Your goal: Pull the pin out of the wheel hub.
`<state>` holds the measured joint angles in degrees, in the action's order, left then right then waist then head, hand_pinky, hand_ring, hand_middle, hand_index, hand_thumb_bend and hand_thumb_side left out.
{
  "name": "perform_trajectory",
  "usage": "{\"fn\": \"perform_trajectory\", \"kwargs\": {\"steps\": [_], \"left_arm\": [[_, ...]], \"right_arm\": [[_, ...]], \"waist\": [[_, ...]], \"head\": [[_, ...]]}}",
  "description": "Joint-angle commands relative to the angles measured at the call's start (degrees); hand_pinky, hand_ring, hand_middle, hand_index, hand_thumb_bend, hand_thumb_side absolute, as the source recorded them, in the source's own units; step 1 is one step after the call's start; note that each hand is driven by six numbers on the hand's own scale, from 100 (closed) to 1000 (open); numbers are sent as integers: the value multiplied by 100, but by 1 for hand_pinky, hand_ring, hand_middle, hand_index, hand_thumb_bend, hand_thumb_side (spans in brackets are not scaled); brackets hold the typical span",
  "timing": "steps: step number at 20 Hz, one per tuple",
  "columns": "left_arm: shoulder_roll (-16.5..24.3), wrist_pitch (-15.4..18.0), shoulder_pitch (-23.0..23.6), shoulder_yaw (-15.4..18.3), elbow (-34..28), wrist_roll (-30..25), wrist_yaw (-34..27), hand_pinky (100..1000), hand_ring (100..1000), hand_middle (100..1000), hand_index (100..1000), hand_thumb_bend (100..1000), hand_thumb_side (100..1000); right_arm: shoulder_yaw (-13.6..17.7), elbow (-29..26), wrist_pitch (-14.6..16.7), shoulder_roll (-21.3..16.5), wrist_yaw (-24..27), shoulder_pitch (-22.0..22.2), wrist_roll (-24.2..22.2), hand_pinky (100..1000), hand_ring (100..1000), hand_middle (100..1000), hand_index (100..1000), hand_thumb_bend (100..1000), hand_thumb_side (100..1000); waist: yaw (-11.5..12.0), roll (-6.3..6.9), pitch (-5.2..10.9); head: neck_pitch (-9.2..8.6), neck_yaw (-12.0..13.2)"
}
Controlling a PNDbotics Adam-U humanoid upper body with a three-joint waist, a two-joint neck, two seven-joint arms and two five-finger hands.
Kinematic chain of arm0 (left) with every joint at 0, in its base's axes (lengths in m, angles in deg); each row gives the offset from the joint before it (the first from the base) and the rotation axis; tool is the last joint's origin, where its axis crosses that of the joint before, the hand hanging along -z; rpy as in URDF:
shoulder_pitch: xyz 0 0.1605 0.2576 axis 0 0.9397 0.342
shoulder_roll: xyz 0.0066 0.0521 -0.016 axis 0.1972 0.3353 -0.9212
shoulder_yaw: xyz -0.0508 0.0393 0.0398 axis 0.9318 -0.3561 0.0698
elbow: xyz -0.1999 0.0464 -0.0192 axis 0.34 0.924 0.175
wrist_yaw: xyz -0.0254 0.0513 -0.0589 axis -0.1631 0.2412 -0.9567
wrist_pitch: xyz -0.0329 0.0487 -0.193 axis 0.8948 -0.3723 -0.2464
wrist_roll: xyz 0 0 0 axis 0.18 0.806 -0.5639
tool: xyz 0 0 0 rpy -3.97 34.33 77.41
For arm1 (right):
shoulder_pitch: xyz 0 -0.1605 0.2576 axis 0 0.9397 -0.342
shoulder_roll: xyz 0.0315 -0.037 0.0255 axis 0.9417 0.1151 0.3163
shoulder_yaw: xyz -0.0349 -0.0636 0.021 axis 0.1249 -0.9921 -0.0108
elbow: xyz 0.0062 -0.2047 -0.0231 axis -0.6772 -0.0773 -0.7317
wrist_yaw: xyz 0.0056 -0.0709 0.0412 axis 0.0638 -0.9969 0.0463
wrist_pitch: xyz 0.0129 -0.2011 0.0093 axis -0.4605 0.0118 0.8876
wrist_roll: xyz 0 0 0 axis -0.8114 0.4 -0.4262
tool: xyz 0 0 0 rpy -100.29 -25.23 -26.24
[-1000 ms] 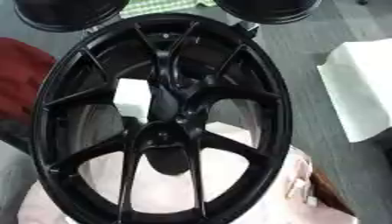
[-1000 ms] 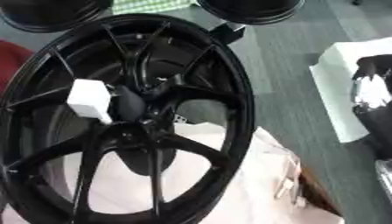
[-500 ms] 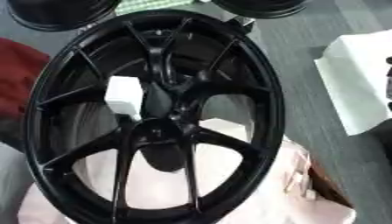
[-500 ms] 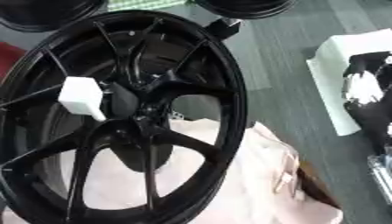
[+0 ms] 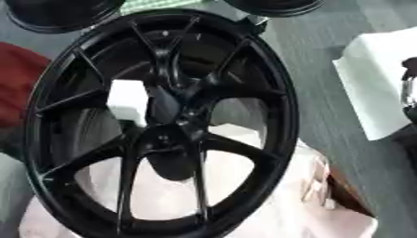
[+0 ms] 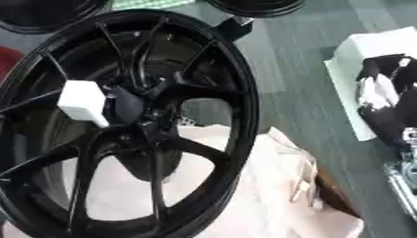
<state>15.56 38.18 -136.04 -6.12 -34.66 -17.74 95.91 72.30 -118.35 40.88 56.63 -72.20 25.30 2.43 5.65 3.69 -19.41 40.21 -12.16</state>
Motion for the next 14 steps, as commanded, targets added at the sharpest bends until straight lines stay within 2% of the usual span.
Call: {"fn": "perform_trajectory", "kwargs": {"steps": [1,6,14], "left_arm": [[50,53,-310,-170,120,-364,84,812,735,682,819,100,714],[-143,-12,-741,-559,232,-771,90,817,755,709,843,100,787],[-363,-589,-1083,-977,129,-775,9,835,786,750,881,100,814]], "right_arm": [[21,-104,-27,-174,-81,23,12,801,711,584,626,100,417],[12,-104,-27,-187,-97,21,16,802,712,584,627,100,416],[4,-104,-29,-202,-60,-15,4,801,711,584,627,100,420]], "waist": [[22,-2,142],[31,17,143],[28,42,138]], "head": [[14,-49],[16,-74],[39,-24]]}}
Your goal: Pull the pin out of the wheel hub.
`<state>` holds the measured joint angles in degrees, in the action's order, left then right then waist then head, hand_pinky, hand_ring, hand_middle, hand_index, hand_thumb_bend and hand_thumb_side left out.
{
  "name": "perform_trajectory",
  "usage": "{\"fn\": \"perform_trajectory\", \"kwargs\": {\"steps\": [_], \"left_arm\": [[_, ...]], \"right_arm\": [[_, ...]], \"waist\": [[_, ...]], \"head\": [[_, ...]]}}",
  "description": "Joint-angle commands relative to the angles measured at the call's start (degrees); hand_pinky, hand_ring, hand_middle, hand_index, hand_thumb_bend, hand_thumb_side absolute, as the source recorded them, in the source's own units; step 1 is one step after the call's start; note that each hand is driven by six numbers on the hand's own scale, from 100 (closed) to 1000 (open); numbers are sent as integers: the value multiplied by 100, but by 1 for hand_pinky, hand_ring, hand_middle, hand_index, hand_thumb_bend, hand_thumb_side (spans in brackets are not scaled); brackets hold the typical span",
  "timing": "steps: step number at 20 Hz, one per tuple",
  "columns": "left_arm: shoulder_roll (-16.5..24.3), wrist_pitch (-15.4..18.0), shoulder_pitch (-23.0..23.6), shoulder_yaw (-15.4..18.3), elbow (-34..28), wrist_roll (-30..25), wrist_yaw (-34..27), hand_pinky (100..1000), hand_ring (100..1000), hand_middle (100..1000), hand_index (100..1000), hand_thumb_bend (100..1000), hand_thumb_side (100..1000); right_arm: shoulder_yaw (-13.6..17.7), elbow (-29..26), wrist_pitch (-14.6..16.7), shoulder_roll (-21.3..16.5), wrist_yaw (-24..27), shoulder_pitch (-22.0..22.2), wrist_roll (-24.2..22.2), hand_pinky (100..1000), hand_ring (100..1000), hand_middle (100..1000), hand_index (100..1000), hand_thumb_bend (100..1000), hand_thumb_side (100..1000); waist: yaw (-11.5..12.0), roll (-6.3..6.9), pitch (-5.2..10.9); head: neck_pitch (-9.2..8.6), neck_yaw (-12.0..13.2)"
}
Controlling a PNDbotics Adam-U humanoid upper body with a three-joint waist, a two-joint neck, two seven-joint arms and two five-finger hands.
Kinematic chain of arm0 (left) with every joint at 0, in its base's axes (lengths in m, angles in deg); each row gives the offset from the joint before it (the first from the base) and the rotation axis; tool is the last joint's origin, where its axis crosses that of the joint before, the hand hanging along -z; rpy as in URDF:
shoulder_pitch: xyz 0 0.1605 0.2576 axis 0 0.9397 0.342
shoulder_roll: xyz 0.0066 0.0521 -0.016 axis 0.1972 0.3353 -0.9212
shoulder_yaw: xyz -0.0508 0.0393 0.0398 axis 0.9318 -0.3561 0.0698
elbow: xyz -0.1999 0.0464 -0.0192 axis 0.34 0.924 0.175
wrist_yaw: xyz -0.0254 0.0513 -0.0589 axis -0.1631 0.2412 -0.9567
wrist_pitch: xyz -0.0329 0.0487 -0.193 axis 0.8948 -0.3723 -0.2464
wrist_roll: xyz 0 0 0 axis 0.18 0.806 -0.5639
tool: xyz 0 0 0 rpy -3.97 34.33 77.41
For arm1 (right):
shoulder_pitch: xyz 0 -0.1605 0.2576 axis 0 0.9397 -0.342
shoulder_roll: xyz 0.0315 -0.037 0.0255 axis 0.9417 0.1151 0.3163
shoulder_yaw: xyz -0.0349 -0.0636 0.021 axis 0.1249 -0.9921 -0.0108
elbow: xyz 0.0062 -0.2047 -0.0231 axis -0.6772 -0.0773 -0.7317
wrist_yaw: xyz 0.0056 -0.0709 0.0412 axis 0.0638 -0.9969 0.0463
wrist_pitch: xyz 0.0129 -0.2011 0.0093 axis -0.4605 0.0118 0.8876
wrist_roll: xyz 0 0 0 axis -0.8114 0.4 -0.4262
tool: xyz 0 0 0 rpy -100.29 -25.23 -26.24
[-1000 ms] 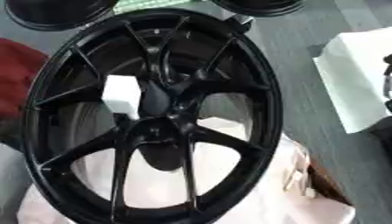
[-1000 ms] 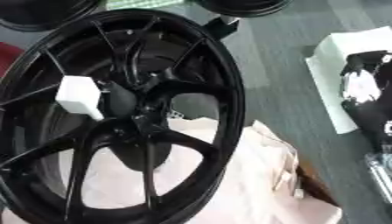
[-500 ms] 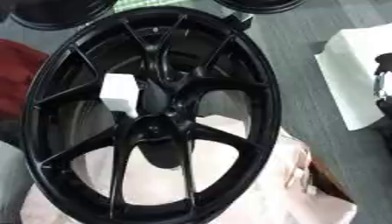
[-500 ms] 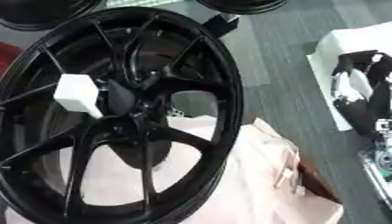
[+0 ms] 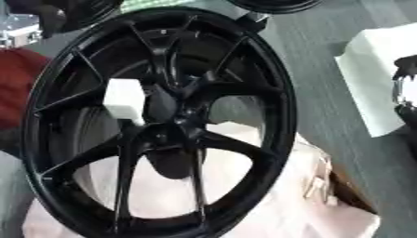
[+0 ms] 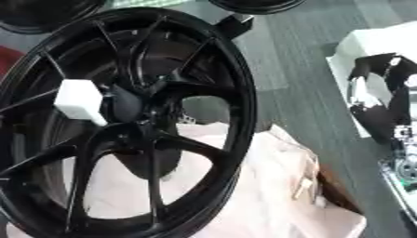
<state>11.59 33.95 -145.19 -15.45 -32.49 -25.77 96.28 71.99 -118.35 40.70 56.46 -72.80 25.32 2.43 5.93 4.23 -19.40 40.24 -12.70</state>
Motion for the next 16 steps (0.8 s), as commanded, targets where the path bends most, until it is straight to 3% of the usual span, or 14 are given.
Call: {"fn": "perform_trajectory", "kwargs": {"steps": [1,8,16], "left_arm": [[-6,-235,-222,-97,-95,36,-38,835,786,749,881,100,811],[-274,-533,-553,-427,-134,-25,-62,844,797,762,893,100,826],[-166,-912,-566,-494,-776,-59,-38,862,825,790,904,100,789]], "right_arm": [[33,-104,-12,-188,5,-22,0,801,712,584,627,100,420],[15,-104,-27,-187,28,-35,-35,802,712,583,627,100,423],[-18,-104,-58,-161,33,-65,-74,803,713,585,627,100,435]], "waist": [[-1,-9,140],[-13,-8,145],[-36,16,102]], "head": [[42,44],[35,95],[-6,151]]}}
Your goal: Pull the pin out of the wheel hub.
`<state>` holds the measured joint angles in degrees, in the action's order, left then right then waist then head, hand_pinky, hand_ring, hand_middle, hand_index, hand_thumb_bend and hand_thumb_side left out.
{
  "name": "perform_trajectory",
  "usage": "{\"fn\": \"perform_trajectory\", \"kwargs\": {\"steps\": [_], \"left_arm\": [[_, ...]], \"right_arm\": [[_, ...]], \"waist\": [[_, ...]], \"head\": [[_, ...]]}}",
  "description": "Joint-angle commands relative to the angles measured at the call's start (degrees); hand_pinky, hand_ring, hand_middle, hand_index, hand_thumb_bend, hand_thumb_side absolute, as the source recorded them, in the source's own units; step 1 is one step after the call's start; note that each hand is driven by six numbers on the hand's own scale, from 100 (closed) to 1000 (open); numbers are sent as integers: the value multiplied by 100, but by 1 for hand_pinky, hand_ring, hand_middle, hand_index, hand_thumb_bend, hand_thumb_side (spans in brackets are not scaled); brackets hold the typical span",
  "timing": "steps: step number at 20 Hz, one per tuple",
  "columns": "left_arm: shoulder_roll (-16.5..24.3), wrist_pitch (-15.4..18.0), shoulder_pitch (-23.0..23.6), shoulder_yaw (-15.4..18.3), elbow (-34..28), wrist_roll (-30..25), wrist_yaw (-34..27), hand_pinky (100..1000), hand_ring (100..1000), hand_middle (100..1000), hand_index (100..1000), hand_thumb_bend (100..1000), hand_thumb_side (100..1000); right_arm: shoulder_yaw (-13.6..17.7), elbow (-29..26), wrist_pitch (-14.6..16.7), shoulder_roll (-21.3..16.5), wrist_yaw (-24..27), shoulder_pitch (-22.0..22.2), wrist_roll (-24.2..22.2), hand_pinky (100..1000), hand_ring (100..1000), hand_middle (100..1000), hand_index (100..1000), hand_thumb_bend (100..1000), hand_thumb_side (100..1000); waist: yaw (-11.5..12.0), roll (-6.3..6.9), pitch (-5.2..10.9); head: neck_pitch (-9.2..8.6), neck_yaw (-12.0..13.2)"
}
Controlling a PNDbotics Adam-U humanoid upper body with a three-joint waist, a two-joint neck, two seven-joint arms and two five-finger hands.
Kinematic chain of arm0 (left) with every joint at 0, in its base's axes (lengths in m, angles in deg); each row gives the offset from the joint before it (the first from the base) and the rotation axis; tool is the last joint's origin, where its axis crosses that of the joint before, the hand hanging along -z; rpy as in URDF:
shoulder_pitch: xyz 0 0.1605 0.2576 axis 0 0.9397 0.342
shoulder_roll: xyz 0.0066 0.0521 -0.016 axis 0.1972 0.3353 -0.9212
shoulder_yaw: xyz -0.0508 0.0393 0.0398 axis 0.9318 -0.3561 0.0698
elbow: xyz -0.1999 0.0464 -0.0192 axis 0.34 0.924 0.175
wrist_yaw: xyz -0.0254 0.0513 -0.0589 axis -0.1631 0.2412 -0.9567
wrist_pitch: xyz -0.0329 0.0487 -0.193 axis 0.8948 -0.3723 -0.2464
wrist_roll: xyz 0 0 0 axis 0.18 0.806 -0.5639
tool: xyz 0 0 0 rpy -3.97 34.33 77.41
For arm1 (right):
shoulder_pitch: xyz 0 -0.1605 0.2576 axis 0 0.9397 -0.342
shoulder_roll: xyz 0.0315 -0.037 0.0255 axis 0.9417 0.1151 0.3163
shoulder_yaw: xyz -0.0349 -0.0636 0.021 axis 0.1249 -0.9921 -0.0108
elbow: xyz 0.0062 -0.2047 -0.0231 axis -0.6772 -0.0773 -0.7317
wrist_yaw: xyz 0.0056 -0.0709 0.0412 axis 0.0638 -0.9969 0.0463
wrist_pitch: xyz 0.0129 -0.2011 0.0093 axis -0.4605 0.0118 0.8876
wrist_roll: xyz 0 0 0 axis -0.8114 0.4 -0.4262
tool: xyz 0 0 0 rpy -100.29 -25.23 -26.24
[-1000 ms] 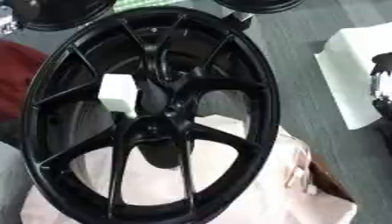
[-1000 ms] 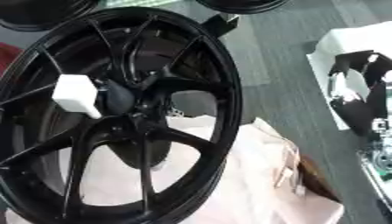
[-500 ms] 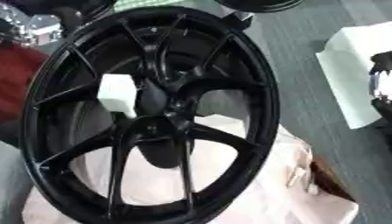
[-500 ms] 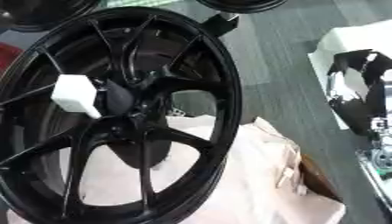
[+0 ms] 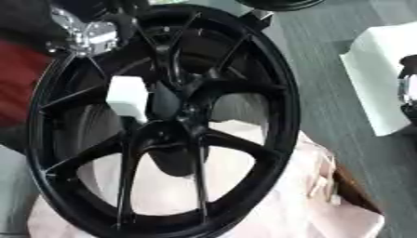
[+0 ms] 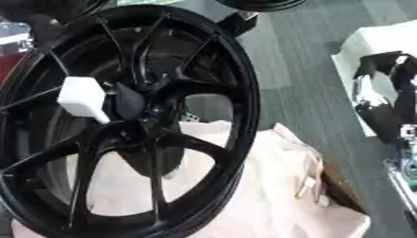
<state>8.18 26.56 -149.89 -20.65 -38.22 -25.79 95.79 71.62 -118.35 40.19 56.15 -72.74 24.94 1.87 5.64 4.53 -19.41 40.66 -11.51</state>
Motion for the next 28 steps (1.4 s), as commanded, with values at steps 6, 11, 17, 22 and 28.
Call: {"fn": "perform_trajectory", "kwargs": {"steps": [6,11,17,22,28], "left_arm": [[227,-397,-50,-15,-375,-280,268,892,863,825,921,100,649],[235,-578,28,-130,-296,-418,769,911,881,836,937,157,607],[226,-785,150,-223,-168,-350,875,901,871,828,936,145,651],[216,-915,222,-269,-95,-227,803,905,878,836,942,164,679],[323,-833,394,-202,-92,-409,625,920,905,857,957,337,770]], "right_arm": [[7,-104,-31,-102,42,-44,-39,804,713,585,627,100,441],[12,-104,-39,-75,56,-57,-49,805,714,586,626,100,443],[6,-104,-66,-35,66,-75,-71,805,714,585,626,100,453],[-9,-104,-95,-2,58,-97,-89,806,714,586,626,100,459],[-21,-104,-129,36,45,-115,-94,807,714,585,625,100,466]], "waist": [[-12,-14,89],[-29,-14,81],[-47,-10,53],[-57,-10,21],[-61,-5,-14]], "head": [[-86,48],[-108,60],[-89,70],[-104,83],[-120,104]]}}
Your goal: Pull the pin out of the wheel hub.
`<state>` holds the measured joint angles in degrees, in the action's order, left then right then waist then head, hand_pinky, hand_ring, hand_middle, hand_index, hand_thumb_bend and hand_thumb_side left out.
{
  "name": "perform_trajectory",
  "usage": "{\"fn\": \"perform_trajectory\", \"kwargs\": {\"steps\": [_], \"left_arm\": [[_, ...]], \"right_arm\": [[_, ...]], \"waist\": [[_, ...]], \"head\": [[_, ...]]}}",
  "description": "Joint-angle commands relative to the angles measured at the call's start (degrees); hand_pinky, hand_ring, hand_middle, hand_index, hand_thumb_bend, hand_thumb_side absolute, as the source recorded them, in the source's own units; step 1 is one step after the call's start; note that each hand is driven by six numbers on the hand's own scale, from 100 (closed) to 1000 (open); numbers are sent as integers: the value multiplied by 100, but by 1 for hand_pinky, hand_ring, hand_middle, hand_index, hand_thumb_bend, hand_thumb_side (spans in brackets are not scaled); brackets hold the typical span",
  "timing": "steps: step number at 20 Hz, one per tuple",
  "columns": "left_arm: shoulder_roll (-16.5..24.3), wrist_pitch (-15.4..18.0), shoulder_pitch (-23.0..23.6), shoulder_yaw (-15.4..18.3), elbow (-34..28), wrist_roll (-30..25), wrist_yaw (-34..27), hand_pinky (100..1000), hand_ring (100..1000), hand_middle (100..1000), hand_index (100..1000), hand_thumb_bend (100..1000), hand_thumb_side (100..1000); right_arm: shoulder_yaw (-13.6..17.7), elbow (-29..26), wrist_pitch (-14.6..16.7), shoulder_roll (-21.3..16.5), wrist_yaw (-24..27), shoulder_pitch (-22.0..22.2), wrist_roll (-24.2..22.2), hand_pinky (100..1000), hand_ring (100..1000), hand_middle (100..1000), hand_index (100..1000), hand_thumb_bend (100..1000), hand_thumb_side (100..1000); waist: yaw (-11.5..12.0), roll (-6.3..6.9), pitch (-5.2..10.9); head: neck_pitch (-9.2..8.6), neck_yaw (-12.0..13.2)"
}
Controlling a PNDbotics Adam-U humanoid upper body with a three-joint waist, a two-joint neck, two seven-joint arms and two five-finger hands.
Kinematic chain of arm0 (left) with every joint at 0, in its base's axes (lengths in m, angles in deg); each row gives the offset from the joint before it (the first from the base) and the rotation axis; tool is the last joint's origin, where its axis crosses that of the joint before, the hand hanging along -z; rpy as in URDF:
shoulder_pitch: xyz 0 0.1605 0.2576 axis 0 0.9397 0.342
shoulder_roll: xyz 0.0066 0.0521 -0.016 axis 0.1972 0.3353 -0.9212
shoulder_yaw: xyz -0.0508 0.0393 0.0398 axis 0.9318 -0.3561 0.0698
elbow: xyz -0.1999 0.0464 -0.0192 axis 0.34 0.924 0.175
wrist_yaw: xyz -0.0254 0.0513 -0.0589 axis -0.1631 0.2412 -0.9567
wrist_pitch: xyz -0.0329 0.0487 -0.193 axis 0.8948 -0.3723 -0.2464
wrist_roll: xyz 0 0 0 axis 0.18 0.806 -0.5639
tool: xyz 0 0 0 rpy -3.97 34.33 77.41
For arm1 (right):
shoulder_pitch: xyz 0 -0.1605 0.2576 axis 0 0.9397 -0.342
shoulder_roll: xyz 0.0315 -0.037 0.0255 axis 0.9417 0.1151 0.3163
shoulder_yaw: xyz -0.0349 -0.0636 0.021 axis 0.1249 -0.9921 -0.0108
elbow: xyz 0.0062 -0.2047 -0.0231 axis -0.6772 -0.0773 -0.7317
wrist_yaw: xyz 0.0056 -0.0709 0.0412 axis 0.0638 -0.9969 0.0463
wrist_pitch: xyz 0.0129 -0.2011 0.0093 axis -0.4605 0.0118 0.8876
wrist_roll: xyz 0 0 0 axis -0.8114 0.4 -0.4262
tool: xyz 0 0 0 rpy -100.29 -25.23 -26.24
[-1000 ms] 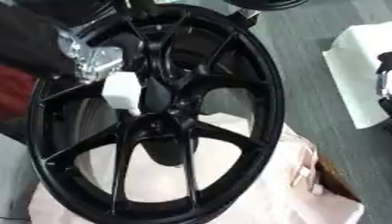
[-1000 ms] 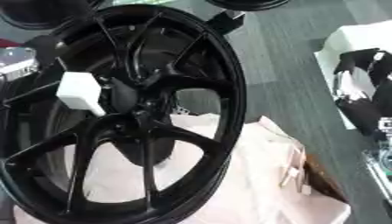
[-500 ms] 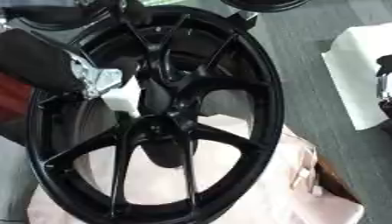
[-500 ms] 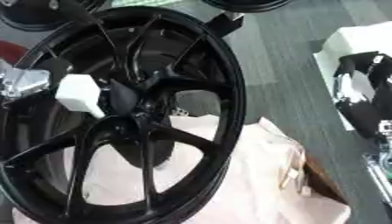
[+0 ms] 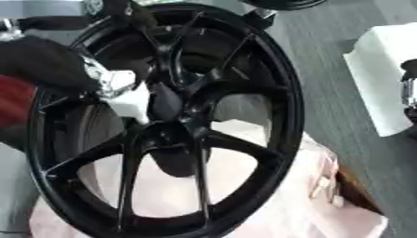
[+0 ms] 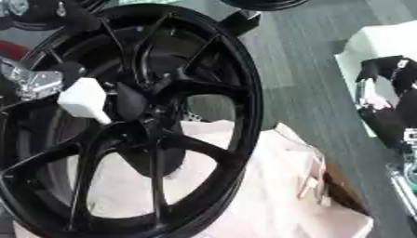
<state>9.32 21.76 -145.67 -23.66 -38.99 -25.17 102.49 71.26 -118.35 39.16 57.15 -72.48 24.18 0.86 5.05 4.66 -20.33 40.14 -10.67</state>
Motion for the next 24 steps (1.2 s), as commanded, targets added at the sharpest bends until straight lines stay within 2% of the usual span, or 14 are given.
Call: {"fn": "perform_trajectory", "kwargs": {"steps": [1,4,5,11,13,17,24], "left_arm": [[225,-310,2,103,-6,-507,-37,924,909,858,960,381,776],[248,-132,75,107,54,-542,12,929,912,853,961,464,749],[254,-72,98,111,96,-544,41,931,913,854,962,464,745],[259,242,184,91,281,-546,109,937,924,860,970,392,550],[257,307,200,73,332,-546,160,934,922,858,969,387,512],[229,325,216,94,382,-546,268,925,916,850,961,359,497],[189,271,246,55,391,-546,238,914,913,844,949,350,523]], "right_arm": [[11,-104,-32,-61,20,-44,6,807,713,584,625,100,468],[-4,-104,-52,-52,18,-50,-4,807,712,583,624,100,471],[-7,-104,-57,-47,18,-52,-7,807,712,583,624,100,471],[-21,-104,-85,-19,28,-62,-17,807,710,581,622,100,479],[-26,-104,-92,-11,28,-64,-23,807,709,581,622,100,482],[-33,-104,-100,6,27,-67,-30,808,709,581,622,100,492],[-50,-104,-118,45,24,-84,-44,808,709,581,623,100,513]], "waist": [[-3,-19,74],[-7,-24,66],[-7,-26,63],[-15,-34,47],[-19,-37,41],[-23,-44,29],[-31,-54,-4]], "head": [[-70,21],[-76,23],[-80,26],[-93,34],[-94,35],[-97,34],[-108,42]]}}
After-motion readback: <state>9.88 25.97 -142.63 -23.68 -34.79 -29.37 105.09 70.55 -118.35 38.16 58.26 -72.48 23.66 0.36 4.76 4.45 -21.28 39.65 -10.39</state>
